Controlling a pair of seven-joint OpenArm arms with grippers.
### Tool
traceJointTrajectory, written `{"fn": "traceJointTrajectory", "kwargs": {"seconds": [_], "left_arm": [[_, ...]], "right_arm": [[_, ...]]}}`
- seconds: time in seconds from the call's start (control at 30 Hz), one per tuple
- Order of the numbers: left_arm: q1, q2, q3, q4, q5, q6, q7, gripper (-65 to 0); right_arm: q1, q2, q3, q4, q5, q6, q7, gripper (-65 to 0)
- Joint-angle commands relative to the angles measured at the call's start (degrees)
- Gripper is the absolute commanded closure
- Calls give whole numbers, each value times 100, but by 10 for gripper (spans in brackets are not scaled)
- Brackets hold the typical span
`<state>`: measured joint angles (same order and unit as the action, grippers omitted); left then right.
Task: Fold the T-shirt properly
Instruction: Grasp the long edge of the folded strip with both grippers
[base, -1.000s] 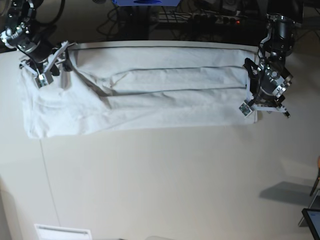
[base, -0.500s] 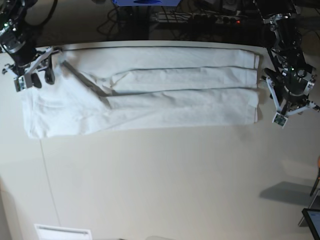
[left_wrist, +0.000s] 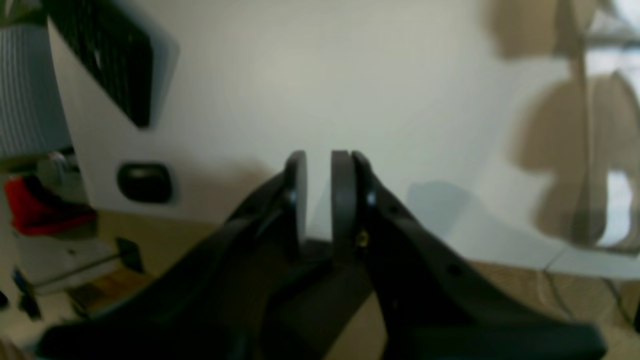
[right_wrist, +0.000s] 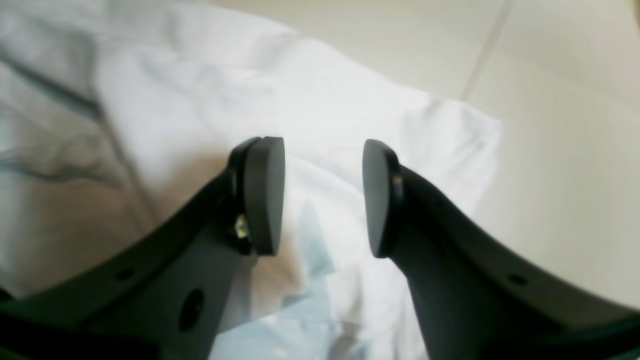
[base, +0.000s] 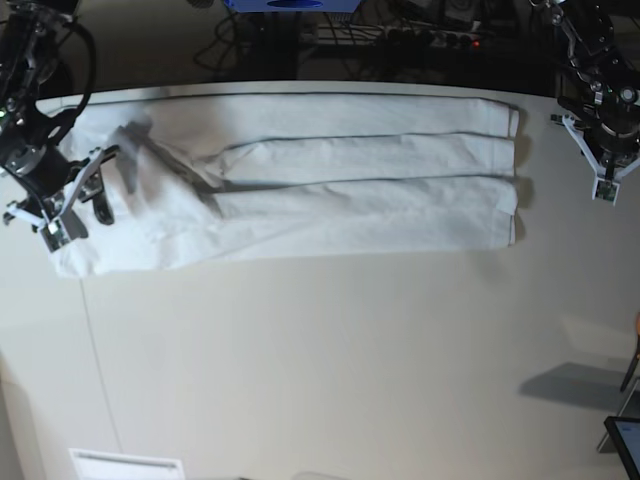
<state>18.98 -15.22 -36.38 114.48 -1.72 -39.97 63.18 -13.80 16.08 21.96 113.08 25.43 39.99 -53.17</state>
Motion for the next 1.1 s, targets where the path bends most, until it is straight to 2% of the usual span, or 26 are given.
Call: {"fn": "traceJointTrajectory", "kwargs": {"seconds": [0.0,0.03,0.2,0.3,0.4,0.43,0.53,0.57,0.67,0.77,1.07], "left_arm": [[119,-21,-76,73,18,-3,-151,-37],[225,15,-50,65,35,-3,-283,0],[673,173,144,65,18,-3,-608,0],[867,199,513,82,18,-3,-634,0],[902,410,724,82,18,-3,-722,0],[902,525,733,82,18,-3,-863,0],[919,823,777,108,18,-3,-1294,0],[911,938,777,108,18,-3,-1434,0],[787,1201,777,108,18,-3,-1724,0],[550,1377,777,65,18,-3,-1751,0],[-57,1342,785,-305,194,-3,-1742,0]], "right_arm": [[128,58,-2,81,99,1,11,-251],[224,58,-108,81,99,1,-77,-251],[488,67,-618,73,90,1,-314,-252],[470,32,-538,64,90,1,-323,-245],[224,14,-143,2,90,1,-209,-231],[101,14,-55,-7,90,1,-85,-202],[-286,41,68,-7,90,1,284,-36],[-409,50,68,-15,90,1,380,0],[-664,58,59,-270,90,1,715,-13],[-708,58,24,-666,81,1,978,-4],[-444,58,7,-1343,81,1,1040,-4]]}}
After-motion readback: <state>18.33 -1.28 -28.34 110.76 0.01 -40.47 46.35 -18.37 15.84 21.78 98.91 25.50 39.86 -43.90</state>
